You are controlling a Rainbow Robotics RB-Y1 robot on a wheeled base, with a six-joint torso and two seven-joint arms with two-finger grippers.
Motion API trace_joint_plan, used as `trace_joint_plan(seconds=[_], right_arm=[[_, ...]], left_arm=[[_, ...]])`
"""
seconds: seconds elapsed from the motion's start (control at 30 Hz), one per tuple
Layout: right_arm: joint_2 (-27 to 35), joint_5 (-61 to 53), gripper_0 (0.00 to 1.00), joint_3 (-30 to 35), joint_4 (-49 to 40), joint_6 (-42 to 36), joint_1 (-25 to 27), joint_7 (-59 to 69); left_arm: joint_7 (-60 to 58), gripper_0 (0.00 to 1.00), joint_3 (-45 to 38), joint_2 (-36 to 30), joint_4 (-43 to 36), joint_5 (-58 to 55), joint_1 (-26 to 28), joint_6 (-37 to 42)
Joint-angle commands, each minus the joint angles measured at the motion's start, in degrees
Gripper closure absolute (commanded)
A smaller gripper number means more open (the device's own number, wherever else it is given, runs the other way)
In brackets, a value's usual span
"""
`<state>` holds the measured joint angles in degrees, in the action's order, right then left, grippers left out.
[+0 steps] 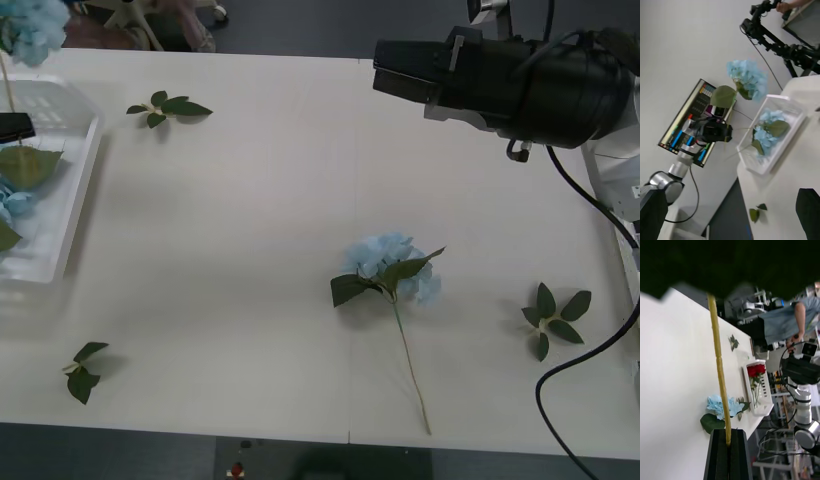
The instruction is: Put the red flowers into the right box and the blue flowers into the left box
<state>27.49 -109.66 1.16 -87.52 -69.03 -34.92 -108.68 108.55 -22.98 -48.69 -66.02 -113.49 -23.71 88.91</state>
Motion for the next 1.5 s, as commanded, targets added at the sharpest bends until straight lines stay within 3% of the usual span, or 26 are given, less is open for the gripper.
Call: trace_joint_plan(seconds=[0.03, 0.37, 0.63, 0.83, 0.9, 0.97, 1.07, 1.17, 1.4, 1.5], right_arm=[[5.3, 3.8, 0.00, -0.6, -1.8, -1.3, -1.1, 2.2], [12.5, 16.5, 0.00, -0.5, -1.8, -13.7, -1.1, 14.5], [15.3, 28.4, 0.00, -0.3, -7.7, -25.7, -1.1, 22.2], [14.5, 38.2, 0.00, -0.3, -17.3, -37.6, -0.6, 31.2], [13.5, 40.5, 0.00, -0.3, -20.5, -39.7, 0.3, 33.0], [12.2, 43.6, 0.00, -0.4, -25.0, -41.0, 2.5, 35.0], [11.1, 46.4, 0.00, -0.9, -29.9, -41.0, 5.7, 36.3], [10.3, 49.1, 0.00, -1.5, -33.7, -41.0, 9.3, 36.3], [8.5, 56.1, 0.00, -6.2, -37.6, -41.0, 13.7, 36.7], [6.6, 60.5, 0.00, -9.5, -37.6, -39.8, 14.6, 37.0]], left_arm=[[-2.7, 1.00, -4.4, -4.8, 3.9, 0.6, 3.3, 3.6], [-3.6, 1.00, -6.6, -11.2, 12.1, 1.0, 13.2, 3.7], [-3.3, 1.00, -4.0, -15.4, 17.7, 1.3, 13.9, 1.1], [-2.6, 0.98, -2.6, -15.3, 17.9, 2.5, 13.8, -0.9], [-2.6, 0.89, -2.0, -15.3, 17.9, 2.5, 13.7, -1.3], [-2.4, 0.41, -1.5, -15.4, 17.9, 2.4, 13.8, -1.7], [-1.9, 0.17, -1.5, -15.3, 17.9, 2.4, 13.8, -1.6], [-1.6, 0.00, -1.5, -15.3, 17.9, 2.0, 13.8, -1.5], [-0.9, 0.00, -1.8, -15.4, 17.7, -0.6, 13.8, -0.1], [-0.9, 0.00, -2.0, -15.4, 14.1, -2.9, 13.8, 1.6]])
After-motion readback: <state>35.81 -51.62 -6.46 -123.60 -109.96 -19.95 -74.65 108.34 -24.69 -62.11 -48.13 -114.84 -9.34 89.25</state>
